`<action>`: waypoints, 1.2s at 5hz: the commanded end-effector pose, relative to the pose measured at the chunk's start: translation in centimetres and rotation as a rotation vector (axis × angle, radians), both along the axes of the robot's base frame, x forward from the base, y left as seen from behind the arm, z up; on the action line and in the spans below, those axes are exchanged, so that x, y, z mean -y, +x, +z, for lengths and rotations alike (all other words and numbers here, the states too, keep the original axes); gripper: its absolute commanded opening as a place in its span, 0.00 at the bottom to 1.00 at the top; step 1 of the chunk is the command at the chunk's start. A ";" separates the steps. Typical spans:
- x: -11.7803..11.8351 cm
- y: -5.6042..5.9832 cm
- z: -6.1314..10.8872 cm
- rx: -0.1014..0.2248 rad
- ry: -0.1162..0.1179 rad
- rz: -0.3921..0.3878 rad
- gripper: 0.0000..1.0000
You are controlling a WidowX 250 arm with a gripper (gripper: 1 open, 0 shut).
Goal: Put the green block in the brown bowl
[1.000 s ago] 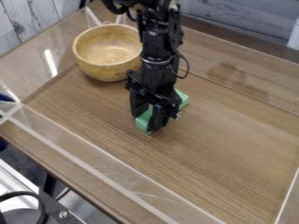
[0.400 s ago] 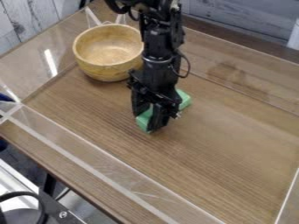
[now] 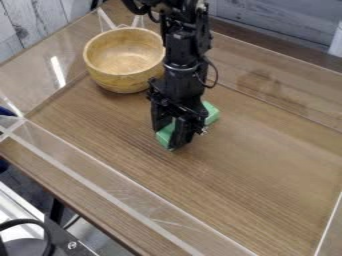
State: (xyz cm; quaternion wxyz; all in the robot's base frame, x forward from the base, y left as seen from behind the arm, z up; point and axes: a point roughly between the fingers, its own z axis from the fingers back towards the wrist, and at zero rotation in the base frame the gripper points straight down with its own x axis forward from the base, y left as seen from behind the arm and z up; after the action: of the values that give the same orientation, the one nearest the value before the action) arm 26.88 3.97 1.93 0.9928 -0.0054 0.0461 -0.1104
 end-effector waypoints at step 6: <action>-0.3 2.9 3.0 0.070 -0.052 0.031 0.00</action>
State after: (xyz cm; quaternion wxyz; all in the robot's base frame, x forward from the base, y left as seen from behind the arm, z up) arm 28.45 3.94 3.02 0.9934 -0.0375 0.0467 -0.0977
